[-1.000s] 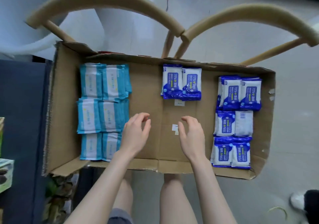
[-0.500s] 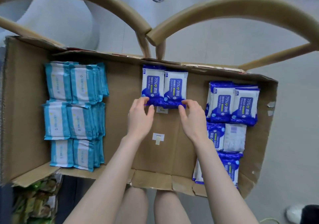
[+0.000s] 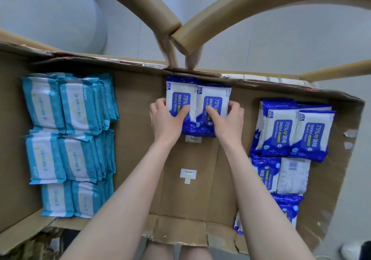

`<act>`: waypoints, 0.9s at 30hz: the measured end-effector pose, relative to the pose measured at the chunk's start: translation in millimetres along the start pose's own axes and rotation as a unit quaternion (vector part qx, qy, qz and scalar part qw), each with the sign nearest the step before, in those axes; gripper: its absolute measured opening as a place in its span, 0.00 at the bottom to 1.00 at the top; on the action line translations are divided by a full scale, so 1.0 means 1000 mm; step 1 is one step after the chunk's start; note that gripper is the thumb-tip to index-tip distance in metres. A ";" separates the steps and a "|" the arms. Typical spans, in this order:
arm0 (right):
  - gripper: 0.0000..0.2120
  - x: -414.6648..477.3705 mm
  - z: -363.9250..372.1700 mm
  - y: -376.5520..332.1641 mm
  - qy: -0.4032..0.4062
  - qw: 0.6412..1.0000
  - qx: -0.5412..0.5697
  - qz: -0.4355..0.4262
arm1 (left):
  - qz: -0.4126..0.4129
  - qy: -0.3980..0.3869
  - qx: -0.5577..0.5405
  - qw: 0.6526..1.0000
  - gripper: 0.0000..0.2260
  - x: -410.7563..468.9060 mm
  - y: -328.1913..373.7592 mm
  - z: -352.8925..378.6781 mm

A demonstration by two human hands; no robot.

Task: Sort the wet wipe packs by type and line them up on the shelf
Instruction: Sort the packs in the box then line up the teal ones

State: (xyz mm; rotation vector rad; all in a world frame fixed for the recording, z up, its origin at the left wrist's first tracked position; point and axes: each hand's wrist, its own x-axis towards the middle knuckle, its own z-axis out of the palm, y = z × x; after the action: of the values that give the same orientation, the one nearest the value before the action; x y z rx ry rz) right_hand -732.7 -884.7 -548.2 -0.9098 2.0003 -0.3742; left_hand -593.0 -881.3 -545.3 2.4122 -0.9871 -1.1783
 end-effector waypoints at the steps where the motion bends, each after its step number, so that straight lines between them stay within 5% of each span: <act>1: 0.27 0.000 0.001 0.001 0.015 1.000 -0.005 -0.014 | 0.002 0.012 -0.008 1.000 0.26 0.001 0.000 -0.001; 6: 0.21 -0.010 0.005 -0.003 0.063 0.997 0.025 -0.031 | -0.019 0.004 -0.072 0.997 0.22 -0.004 0.004 -0.006; 19: 0.12 -0.041 -0.034 0.003 -0.122 0.958 0.248 0.075 | -0.045 -0.135 -0.272 0.952 0.11 -0.041 -0.005 -0.035; 27: 0.10 -0.092 -0.068 0.037 -0.121 0.938 0.303 0.120 | -0.047 -0.194 -0.305 0.931 0.11 -0.097 -0.011 -0.035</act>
State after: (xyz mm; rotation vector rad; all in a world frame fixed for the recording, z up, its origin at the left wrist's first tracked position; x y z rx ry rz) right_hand -774.2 -798.3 -475.7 -0.3005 1.5974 -0.6583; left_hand -603.2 -808.5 -472.3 1.7845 -0.4828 -1.7316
